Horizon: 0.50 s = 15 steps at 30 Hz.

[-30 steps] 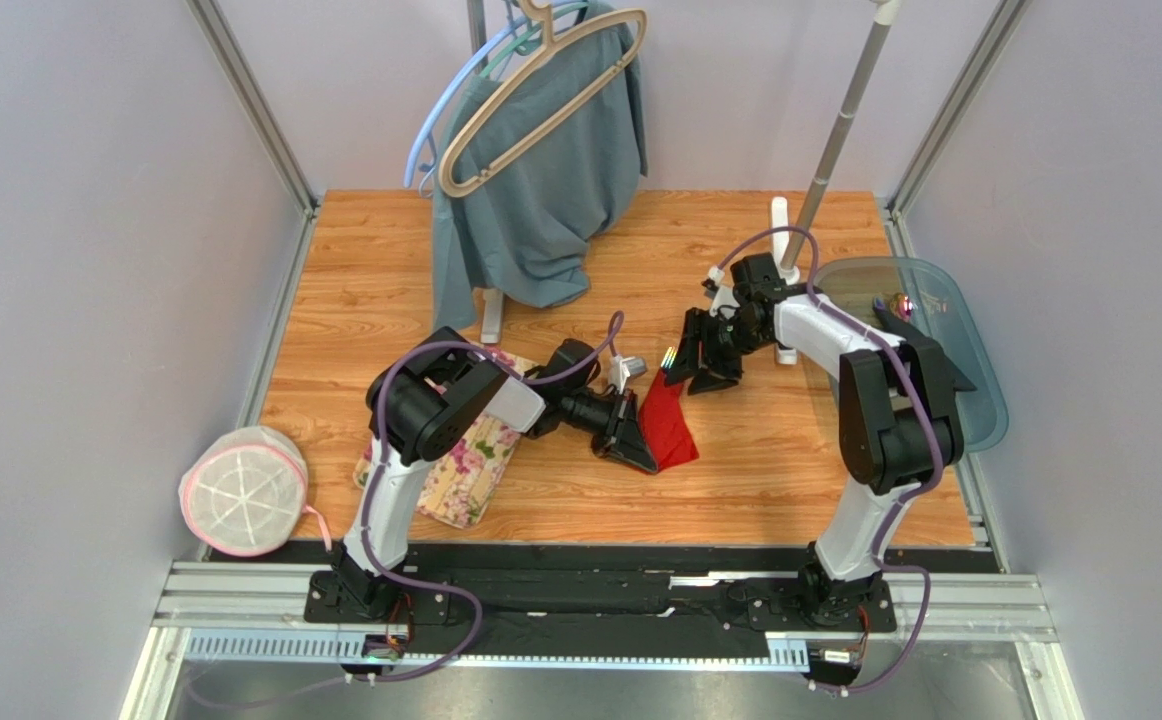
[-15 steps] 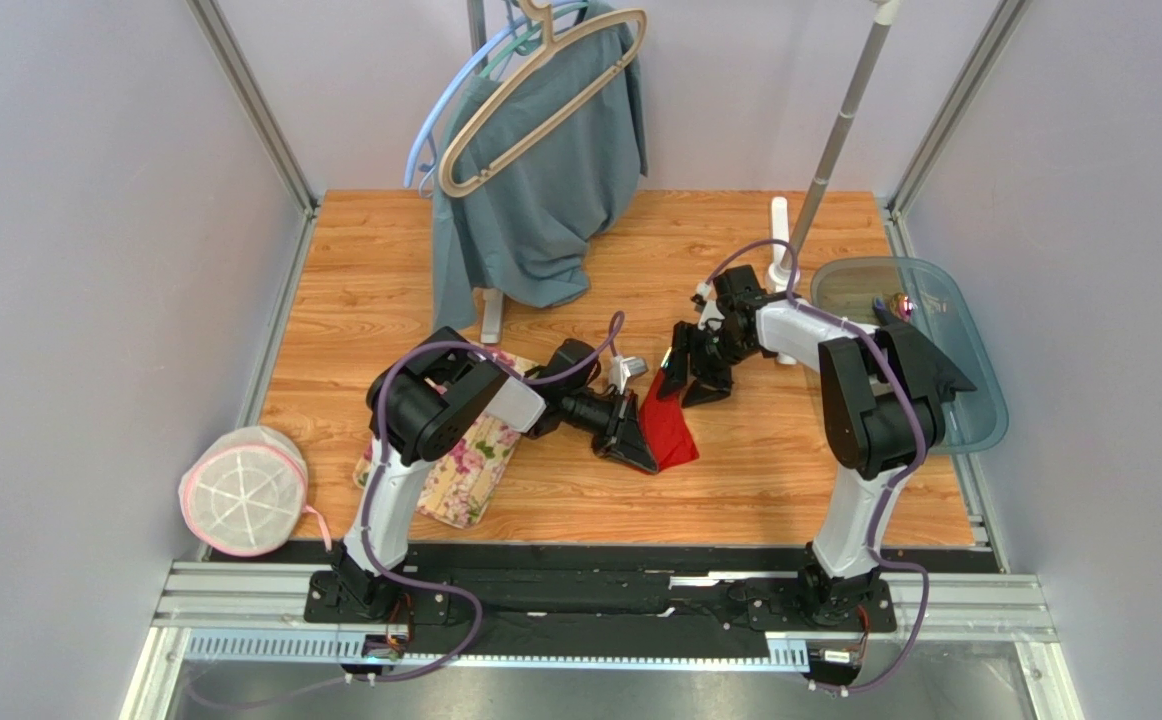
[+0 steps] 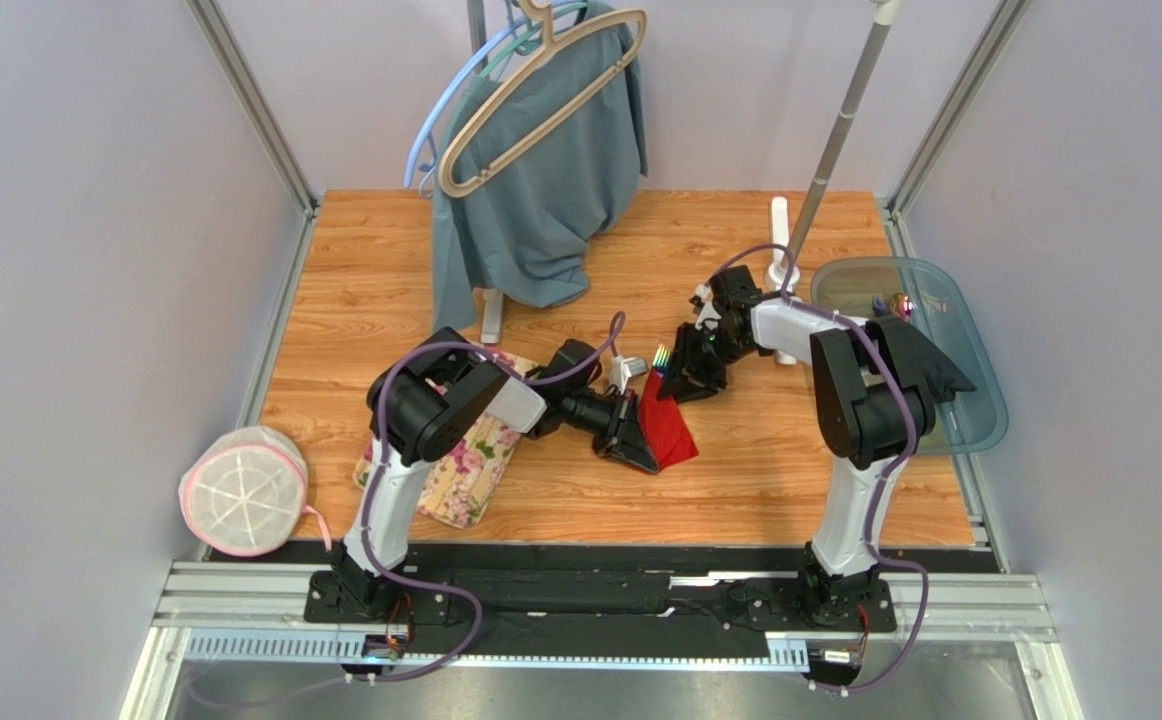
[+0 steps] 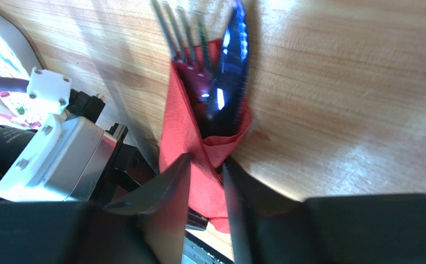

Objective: Place the utensils on the paper napkin and roll it up

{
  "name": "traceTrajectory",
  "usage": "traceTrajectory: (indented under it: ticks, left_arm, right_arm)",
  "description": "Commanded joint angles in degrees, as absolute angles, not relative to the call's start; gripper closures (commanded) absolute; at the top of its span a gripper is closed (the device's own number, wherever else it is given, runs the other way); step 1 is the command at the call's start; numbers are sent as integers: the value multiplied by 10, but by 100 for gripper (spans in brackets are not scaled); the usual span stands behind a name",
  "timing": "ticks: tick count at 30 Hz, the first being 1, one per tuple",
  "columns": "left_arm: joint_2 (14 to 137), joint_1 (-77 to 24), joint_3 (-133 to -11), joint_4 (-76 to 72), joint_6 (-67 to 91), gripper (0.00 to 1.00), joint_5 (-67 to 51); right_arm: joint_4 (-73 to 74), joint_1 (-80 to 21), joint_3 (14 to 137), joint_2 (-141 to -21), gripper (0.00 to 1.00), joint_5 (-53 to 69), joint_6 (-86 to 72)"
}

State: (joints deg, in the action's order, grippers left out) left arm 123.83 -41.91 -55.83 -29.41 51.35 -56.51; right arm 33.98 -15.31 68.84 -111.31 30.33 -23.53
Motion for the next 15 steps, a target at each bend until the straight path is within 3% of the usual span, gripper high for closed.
traceTrajectory:
  ticks: [1, 4, 9, 15]
  left_arm:
    - [1247, -420, -561, -274, 488, 91, -503]
    - [1233, -421, -562, -266, 483, 91, -497]
    - [1199, -416, -573, -246, 472, 85, -493]
    - [1104, -395, -589, -169, 413, 63, -474]
  right_arm:
    - [328, -162, 677, -1159, 72, 248, -225]
    - [330, -161, 679, -1158, 100, 257, -219]
    - [314, -152, 685, -1154, 100, 313, -214]
    - [259, -148, 675, -1116, 100, 366, -219]
